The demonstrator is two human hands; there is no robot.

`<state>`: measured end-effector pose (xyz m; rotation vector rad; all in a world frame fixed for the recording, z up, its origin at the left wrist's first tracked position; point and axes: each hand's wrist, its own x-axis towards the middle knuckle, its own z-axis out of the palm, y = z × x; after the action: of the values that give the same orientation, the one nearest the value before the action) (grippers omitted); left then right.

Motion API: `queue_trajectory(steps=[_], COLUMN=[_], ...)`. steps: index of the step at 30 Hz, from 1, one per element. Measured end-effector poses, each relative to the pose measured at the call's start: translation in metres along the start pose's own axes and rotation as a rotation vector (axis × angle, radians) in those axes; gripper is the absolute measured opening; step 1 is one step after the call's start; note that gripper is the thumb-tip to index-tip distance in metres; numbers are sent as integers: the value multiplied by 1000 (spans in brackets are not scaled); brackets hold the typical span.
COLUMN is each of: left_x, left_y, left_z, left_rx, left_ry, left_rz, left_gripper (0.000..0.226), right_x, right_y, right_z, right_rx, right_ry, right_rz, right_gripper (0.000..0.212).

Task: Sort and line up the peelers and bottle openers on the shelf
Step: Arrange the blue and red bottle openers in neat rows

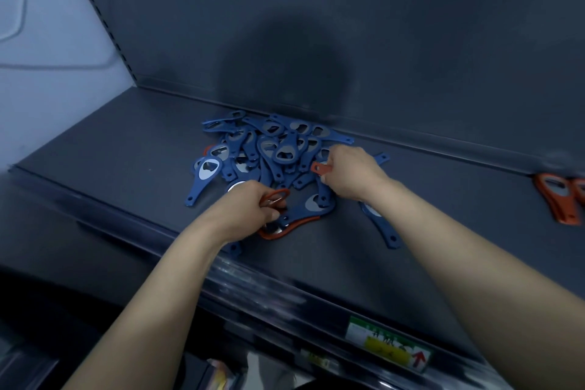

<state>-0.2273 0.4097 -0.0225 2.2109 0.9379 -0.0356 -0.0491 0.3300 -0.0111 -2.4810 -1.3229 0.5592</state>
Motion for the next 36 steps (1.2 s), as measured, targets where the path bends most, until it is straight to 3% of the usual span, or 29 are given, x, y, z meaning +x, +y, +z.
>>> queue_trajectory(steps=[5, 9, 14, 17, 19, 22, 25, 28, 30, 33, 36], left_x=[-6, -7, -14, -16, -12, 3, 25, 52, 66, 83, 93], left_y=[-1, 1, -9, -26, -40, -58, -74, -82, -81, -80, -79], left_z=[2, 6, -11, -33, -47, -64, -77, -86, -88, -89, -94], left_rx=[36, 110, -73, -132, -193, -389, -397, -173, -115, -66, -18], left_ry=[-27, 1, 109, 232, 318, 451, 538, 506, 461, 396, 306], left_rz=[-1, -9, 18, -26, -73, -158, -196, -241, -244, -239, -226], left_gripper=[42, 25, 7, 16, 4, 15, 23, 14, 3, 6, 6], right_x=[-1, 1, 8, 13, 18, 26, 33, 39, 43, 48, 52], right_y=[-12, -21, -38, -46, -51, -56, -57, -54, -52, -46, -40], right_z=[7, 13, 12, 13, 15, 18, 18, 13, 7, 2, 0], right_rx=[99, 171, 211, 229, 236, 232, 237, 271, 286, 368, 549], right_ry=[-42, 12, 55, 48, 53, 59, 60, 64, 56, 32, 63], right_rz=[-196, -250, -290, -296, -295, -280, -271, -268, -256, -214, -141], right_gripper=[12, 11, 11, 14, 15, 14, 13, 11, 7, 6, 23])
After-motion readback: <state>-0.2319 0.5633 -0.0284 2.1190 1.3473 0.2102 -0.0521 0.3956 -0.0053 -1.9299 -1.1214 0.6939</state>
